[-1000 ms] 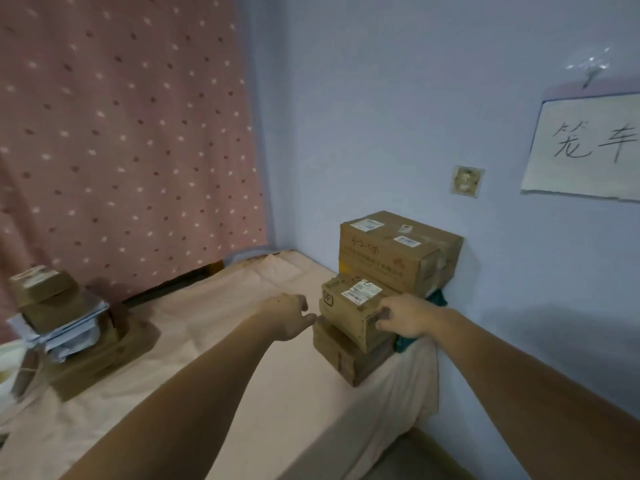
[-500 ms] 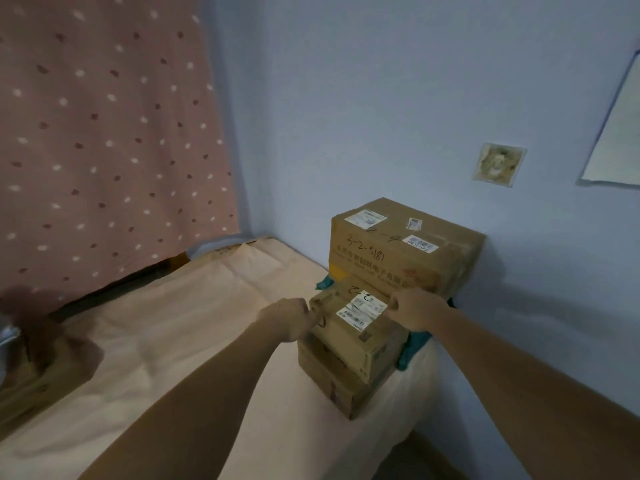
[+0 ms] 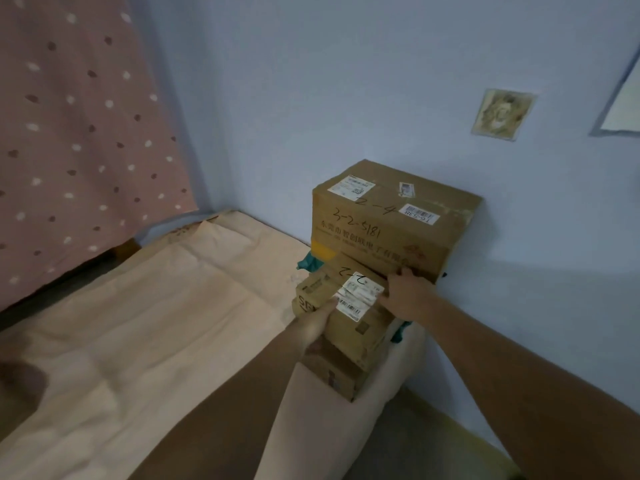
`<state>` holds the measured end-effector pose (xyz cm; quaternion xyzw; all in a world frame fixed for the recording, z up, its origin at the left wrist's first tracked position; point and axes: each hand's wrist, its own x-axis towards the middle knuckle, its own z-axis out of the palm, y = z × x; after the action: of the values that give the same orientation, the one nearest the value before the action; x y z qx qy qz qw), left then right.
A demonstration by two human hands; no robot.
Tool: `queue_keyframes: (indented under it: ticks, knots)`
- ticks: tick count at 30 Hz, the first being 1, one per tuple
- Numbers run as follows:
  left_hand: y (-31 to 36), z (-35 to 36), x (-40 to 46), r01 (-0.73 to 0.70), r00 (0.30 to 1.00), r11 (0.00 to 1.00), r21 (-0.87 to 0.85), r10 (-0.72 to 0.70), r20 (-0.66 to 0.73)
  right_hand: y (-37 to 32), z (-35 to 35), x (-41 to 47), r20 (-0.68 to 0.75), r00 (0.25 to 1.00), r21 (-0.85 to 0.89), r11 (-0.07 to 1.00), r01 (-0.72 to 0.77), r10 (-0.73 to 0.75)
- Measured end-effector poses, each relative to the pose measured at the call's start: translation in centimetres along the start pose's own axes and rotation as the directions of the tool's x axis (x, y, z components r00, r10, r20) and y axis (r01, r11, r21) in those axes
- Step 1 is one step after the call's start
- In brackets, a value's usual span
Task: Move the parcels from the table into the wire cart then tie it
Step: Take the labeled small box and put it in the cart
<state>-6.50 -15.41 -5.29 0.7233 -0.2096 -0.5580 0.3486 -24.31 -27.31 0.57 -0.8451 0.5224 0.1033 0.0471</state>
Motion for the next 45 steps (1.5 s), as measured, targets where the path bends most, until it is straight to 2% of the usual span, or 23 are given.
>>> queue_keyframes:
  ticks: [5, 9, 11, 12, 14, 16, 18, 20, 24, 28, 32, 38, 45]
  knots:
    - [0.6, -2.0, -0.2, -0.067, 0.997, 0.989, -0.131, 0.061, -0.052, -0.9, 0.2, -0.2, 0.047, 0.998, 0.184, 0.982, -0.040, 0.032]
    - [1.4, -5.6, -1.7, -0.132, 0.988, 0.977, -0.166, 0.116, -0.105, -1.9, -1.0, -1.7, 0.044, 0.997, 0.428, 0.903, 0.033, -0.057]
    - [2.4, -7.4, -2.8, -0.191, 0.981, 0.973, -0.128, 0.184, -0.067, -2.4, -1.6, -3.1, 0.066, 0.994, 0.534, 0.844, 0.043, -0.092]
    - [2.9, -8.1, -3.2, -0.216, 0.976, 0.970, -0.108, 0.215, -0.017, -2.5, -1.9, -4.0, 0.100, 0.991, 0.643, 0.766, 0.005, -0.090]
    - [4.1, -9.0, -3.9, -0.241, 0.958, 0.964, -0.117, 0.255, 0.133, -2.6, -2.1, -5.8, 0.200, 0.974, 0.872, 0.473, -0.128, -0.104]
    - [4.9, -8.8, -4.8, -0.243, 0.928, 0.962, -0.121, 0.267, 0.259, -2.3, -1.7, -7.8, 0.245, 0.955, 0.959, 0.188, -0.213, -0.168]
    - [5.4, -7.3, -5.9, -0.236, 0.912, 0.967, -0.098, 0.255, 0.321, -1.4, -1.1, -9.9, 0.231, 0.963, 0.973, 0.035, -0.228, -0.142]
    - [5.7, -4.8, -7.3, -0.240, 0.901, 0.967, -0.090, 0.256, 0.350, 0.2, -0.8, -12.3, 0.201, 0.978, 0.978, -0.042, -0.204, -0.060]
    - [5.7, 2.1, -11.1, -0.344, 0.841, 0.932, -0.113, 0.359, 0.405, 5.9, -1.0, -18.8, 0.116, 0.986, 0.988, -0.120, -0.102, 0.118]
    - [4.8, 11.3, -16.9, -0.429, 0.723, 0.899, -0.092, 0.403, 0.561, 12.5, -0.8, -27.9, 0.087, 0.949, 0.989, -0.140, -0.046, 0.302]
    - [2.5, 21.0, -24.3, -0.477, 0.653, 0.877, -0.050, 0.392, 0.648, 18.3, 0.8, -39.1, 0.118, 0.875, 0.984, -0.171, -0.041, 0.469]
    - [-2.6, 34.1, -33.4, -0.477, 0.589, 0.879, 0.016, 0.305, 0.749, 25.7, 3.9, -55.0, 0.133, 0.750, 0.982, -0.190, -0.010, 0.648]
    - [-6.9, 48.1, -39.0, -0.528, 0.426, 0.850, -0.003, 0.268, 0.864, 32.5, 7.4, -67.0, 0.186, 0.561, 0.966, -0.254, 0.045, 0.807]
